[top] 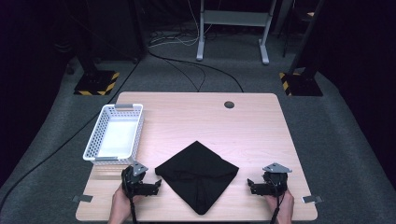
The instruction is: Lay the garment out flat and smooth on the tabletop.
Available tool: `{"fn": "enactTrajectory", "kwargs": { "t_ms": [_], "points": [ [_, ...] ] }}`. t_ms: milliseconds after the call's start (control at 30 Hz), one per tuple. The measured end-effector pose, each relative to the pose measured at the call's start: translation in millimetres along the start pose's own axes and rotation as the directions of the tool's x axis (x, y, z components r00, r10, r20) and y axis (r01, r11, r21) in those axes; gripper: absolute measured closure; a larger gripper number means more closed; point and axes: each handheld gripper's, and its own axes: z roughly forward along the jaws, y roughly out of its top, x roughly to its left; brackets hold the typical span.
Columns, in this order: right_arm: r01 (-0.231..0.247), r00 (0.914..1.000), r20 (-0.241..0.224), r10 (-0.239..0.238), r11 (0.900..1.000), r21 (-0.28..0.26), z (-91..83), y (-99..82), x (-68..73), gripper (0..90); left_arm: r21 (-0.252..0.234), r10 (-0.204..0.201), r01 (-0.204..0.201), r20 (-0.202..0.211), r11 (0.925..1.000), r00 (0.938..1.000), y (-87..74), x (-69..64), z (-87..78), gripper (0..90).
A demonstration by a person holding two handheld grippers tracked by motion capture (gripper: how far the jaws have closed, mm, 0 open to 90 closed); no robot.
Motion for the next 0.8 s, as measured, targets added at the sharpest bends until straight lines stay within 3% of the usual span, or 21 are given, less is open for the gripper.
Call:
{"fn": "enactTrajectory", "kwargs": {
  "t_ms": [167,200,233,267,367,433,467,500,533,567,600,633,667,700,733,767,800],
  "points": [
    [0.002,1.0,-0.001,-0.002,1.0,0.005,0.0,1.7,3.9,0.0,0.01,0.011,-0.011,0.006,0.9999,0.9999,1.9,0.4,-2.9,5.0],
    [0.007,0.9999,-0.01,-0.007,0.9999,0.014,-0.1,5.7,9.7,0.0,-0.033,0.026,-0.027,-0.004,0.9991,0.9996,3.8,-2.0,-5.9,5.8],
    [0.007,0.9999,-0.01,-0.007,0.9999,0.014,-0.1,5.7,9.7,0.0,-0.033,0.026,-0.027,-0.004,0.9991,0.9996,3.8,-2.0,-5.9,5.8],
    [0.019,0.9996,-0.019,-0.019,0.9998,0.006,-1.9,11.7,16.9,0.0,-0.078,0.033,-0.031,0.03,0.9965,0.999,7.7,-5.4,-8.2,5.7],
    [0.036,0.9988,-0.034,-0.036,0.9993,-0.014,-3.5,20.7,26.2,0.0,-0.081,0.059,-0.055,0.047,0.9952,0.9972,13.3,-9.6,-6.9,4.5],
    [0.047,0.9969,-0.061,-0.049,0.9984,-0.031,-3.3,30.7,37.6,0.0,-0.074,0.088,-0.083,0.07,0.9938,0.9936,18.3,-13.5,-2.7,3.5],
    [0.067,0.9938,-0.087,-0.069,0.9971,-0.036,0.2,41.0,50.8,0.0,-0.06,0.12,-0.116,0.071,0.9914,0.9902,21.9,-18.1,3.5,3.1],
    [0.067,0.9938,-0.087,-0.069,0.9971,-0.036,0.2,41.0,50.8,0.0,-0.06,0.12,-0.116,0.071,0.9914,0.9902,21.9,-18.1,3.5,3.0],
    [0.088,0.9898,-0.11,-0.091,0.9956,-0.031,6.5,49.6,66.2,0.0,-0.041,0.133,-0.13,0.087,0.9907,0.9872,23.7,-21.5,9.5,2.9],
    [0.088,0.9898,-0.11,-0.091,0.9956,-0.031,6.5,49.6,66.2,0.0,-0.041,0.133,-0.13,0.087,0.9907,0.9872,23.7,-21.5,9.5,3.0],
    [0.127,0.9833,-0.129,-0.128,0.9917,-0.021,13.9,56.5,82.8,0.0,-0.025,0.154,-0.153,0.091,0.9879,0.9838,24.6,-25.2,15.4,3.1],
    [0.127,0.9833,-0.129,-0.128,0.9917,-0.021,13.9,56.5,82.8,0.0,-0.025,0.154,-0.153,0.091,0.9879,0.9838,24.6,-25.2,15.4,3.2],
    [0.167,0.9763,-0.138,-0.167,0.9859,-0.01,22.0,61.1,98.3,0.0,-0.018,0.153,-0.152,0.11,0.9883,0.9822,25.2,-26.4,19.6,3.2],
    [0.167,0.9763,-0.138,-0.167,0.9859,-0.01,22.0,61.1,98.3,0.0,-0.018,0.153,-0.152,0.11,0.9883,0.9822,25.2,-26.4,19.6,2.5],
    [0.2,0.9704,-0.141,-0.196,0.9797,0.016,30.2,62.9,111.5,0.0,-0.021,0.143,-0.142,0.119,0.9897,0.9825,26.0,-26.3,21.4,1.7],
    [0.2,0.9704,-0.141,-0.196,0.9797,0.016,30.2,62.9,111.5,0.0,-0.021,0.143,-0.142,0.119,0.9897,0.9825,26.0,-26.3,21.4,1.1],
    [0.217,0.9676,-0.144,-0.207,0.9746,0.056,38.0,62.9,118.5,0.0,-0.024,0.132,-0.13,0.136,0.9913,0.982,25.7,-25.0,23.6,0.5]
  ]
}}
